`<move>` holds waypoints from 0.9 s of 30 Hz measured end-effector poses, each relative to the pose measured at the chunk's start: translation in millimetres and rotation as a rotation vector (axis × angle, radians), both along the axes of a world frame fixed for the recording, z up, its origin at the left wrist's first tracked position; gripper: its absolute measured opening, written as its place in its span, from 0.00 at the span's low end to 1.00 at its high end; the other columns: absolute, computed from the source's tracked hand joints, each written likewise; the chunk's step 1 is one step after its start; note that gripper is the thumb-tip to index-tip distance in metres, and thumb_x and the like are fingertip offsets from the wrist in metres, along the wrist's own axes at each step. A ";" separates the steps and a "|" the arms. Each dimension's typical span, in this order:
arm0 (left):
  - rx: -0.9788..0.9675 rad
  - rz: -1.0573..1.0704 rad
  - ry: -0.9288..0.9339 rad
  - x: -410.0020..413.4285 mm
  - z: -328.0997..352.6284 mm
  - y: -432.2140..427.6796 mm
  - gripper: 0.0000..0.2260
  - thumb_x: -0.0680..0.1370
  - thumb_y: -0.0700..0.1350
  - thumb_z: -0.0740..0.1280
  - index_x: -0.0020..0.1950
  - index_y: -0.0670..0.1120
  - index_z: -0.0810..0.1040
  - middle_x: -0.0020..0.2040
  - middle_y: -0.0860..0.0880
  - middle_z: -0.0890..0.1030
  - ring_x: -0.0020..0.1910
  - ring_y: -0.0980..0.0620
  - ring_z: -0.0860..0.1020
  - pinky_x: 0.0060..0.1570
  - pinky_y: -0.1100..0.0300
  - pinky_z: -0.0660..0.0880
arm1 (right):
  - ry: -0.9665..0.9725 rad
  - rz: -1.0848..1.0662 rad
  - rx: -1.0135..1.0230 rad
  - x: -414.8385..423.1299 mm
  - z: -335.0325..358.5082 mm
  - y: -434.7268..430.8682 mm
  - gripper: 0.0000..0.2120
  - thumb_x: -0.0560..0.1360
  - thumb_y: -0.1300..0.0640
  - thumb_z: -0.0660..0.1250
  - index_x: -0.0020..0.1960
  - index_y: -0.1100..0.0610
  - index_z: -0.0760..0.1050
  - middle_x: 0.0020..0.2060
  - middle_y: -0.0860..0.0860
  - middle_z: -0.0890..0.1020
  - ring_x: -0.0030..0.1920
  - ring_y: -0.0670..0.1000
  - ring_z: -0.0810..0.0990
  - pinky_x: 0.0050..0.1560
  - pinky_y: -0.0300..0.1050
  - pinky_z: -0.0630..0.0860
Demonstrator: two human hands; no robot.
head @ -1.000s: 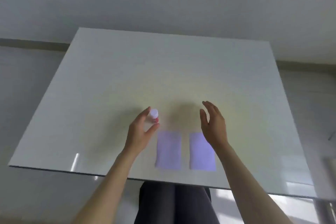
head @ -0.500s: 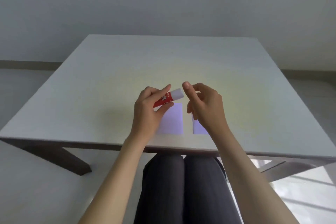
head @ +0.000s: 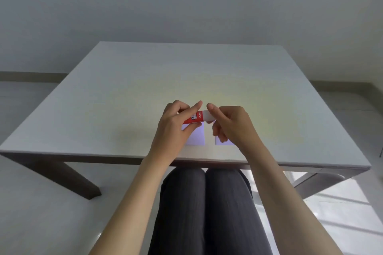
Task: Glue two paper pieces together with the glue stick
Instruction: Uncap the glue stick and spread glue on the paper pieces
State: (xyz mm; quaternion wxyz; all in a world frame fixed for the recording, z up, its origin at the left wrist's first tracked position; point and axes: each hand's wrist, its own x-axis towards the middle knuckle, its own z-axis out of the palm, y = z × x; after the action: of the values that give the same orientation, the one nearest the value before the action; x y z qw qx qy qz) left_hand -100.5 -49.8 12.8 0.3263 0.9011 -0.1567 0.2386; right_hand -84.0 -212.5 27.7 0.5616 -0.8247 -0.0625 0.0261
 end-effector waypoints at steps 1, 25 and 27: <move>0.009 0.001 -0.002 0.3 -0.5 -0.1 0.23 0.69 0.37 0.74 0.64 0.44 0.77 0.44 0.43 0.76 0.45 0.47 0.74 0.46 0.62 0.70 | -0.039 0.019 0.021 -0.9 -1.2 -0.2 0.13 0.75 0.49 0.65 0.43 0.60 0.79 0.26 0.48 0.80 0.22 0.46 0.76 0.27 0.37 0.73; -0.487 0.170 0.250 4.4 -15.4 31.0 0.03 0.74 0.47 0.69 0.47 0.50 0.79 0.34 0.54 0.82 0.35 0.58 0.79 0.42 0.66 0.74 | -0.209 -0.344 -0.381 94.4 -31.7 -63.5 0.18 0.73 0.65 0.63 0.63 0.60 0.75 0.50 0.61 0.80 0.48 0.59 0.80 0.46 0.37 0.69; -0.539 0.191 0.221 3.2 -13.4 28.8 0.05 0.73 0.45 0.70 0.47 0.53 0.80 0.37 0.59 0.82 0.37 0.64 0.79 0.42 0.76 0.71 | -0.236 -0.336 -0.423 100.5 -43.3 -64.0 0.23 0.72 0.66 0.61 0.67 0.61 0.69 0.49 0.61 0.80 0.48 0.61 0.78 0.48 0.44 0.71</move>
State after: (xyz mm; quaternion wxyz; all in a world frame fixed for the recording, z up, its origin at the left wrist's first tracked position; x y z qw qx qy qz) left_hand -97.3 -20.9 -0.6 0.5449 0.8132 0.0340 0.2017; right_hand 16.5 -276.5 -15.6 0.3625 -0.9196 0.0170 -0.1508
